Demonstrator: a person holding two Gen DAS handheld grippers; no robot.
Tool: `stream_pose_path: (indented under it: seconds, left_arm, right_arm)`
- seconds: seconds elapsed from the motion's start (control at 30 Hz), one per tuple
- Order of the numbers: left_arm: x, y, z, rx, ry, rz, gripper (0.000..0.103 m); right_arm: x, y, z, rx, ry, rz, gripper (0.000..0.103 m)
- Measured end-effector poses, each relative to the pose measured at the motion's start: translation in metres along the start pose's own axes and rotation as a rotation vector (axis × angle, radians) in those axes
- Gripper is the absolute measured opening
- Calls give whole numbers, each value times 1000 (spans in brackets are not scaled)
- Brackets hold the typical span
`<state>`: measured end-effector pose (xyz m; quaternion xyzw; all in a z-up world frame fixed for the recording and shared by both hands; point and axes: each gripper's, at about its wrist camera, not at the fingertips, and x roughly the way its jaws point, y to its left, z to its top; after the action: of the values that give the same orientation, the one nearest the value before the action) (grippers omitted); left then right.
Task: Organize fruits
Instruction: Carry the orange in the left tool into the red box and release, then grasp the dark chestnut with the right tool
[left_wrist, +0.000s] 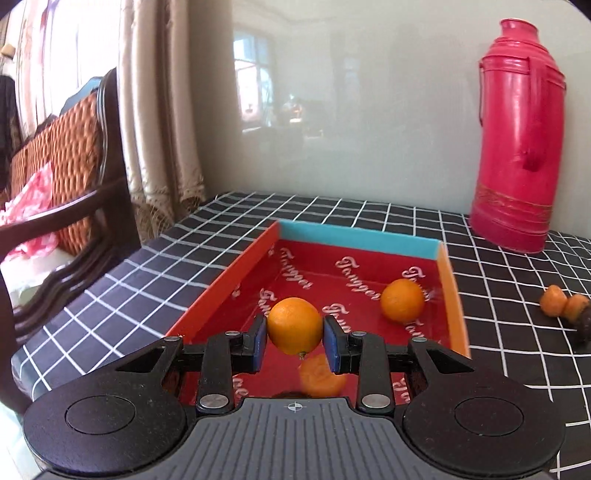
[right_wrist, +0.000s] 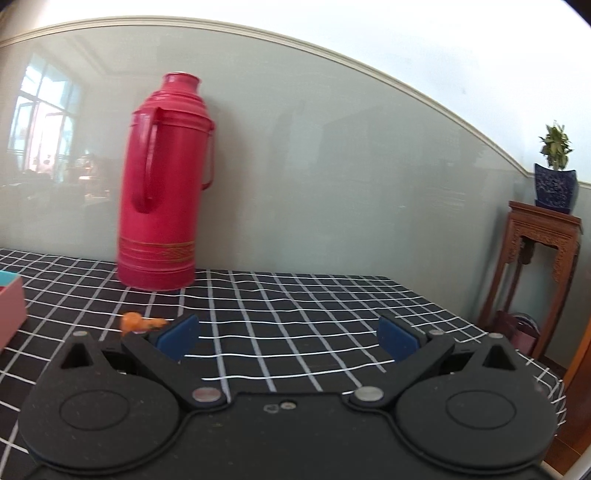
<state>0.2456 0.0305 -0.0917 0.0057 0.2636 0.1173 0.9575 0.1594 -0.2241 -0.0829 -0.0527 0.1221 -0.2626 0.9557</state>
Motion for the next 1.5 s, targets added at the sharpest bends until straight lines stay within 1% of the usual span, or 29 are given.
stream_pose_path:
  seconds: [0.3,0.43,0.53,0.57,0.6,0.63,0.67,0.7,0.73,0.77,0.83,0.9,1.0,1.07,1.1,1.13,1.2,1.3,1.33,1.37,1.43,1.5]
  left_arm:
    - [4,13,-3,-22,40,4,33]
    - [3,17,-4,-24,46,4,33]
    - [6,22,-5,-41,70,-4,33]
    - [6,24,-5,-49,75,-7,46]
    - [5,26,-5,-57,73,-5,66]
    - [2,26,-4,-58,57,-1,80]
    - [-3,27,-4,-60,38,-29,90]
    - [-8,26,-3,-55,18,-26,96]
    - [-12,25,-3,-40,-7,-26,98]
    - [-16,23,-3,-25,-26,-13,103]
    - [-21,23,-2,-16,-63,4,103]
    - [-25,28,1,-34,-88,5,103]
    - [-27,36,3,-61,-106,28,103]
    - [-27,40,4,-80,-109,32,103]
    - [-27,42,4,-87,-109,32,103]
    - [-26,44,4,-91,-108,32,103]
    - [-25,45,4,-92,-106,36,103]
    - [-23,47,3,-91,-98,39,103]
    - [-22,48,3,-92,-95,41,103]
    - [-22,48,3,-93,-93,43,103]
    - [-20,50,2,-95,-87,44,103]
    - [-19,50,2,-96,-79,46,103]
  right_arm:
    - [-7,23,3,-11,-5,71,97]
    - [-8,31,4,-20,-5,91,97]
    - [-7,37,3,-33,5,114,97]
    - [-6,39,3,-37,4,127,97]
    - [-5,40,3,-43,4,145,97]
    - [-4,41,3,-49,8,162,97]
    - [-1,43,4,-58,19,180,97]
    - [2,45,5,-65,30,196,97]
    - [6,47,5,-69,42,213,97]
    - [9,48,5,-70,55,230,97]
    - [17,52,5,-70,82,268,97]
    - [27,55,6,-65,118,307,97]
    - [45,61,6,-52,188,349,96]
    - [62,65,7,-52,228,354,92]
    - [71,66,8,-50,253,356,88]
    - [81,67,8,-42,277,358,81]
    - [98,66,8,-17,325,365,73]
    - [116,67,6,-2,364,359,72]
    - [119,68,5,-4,367,360,70]
    - [122,69,4,-7,369,367,66]
    - [124,70,3,-6,384,379,29]
    - [122,69,1,5,384,383,29]
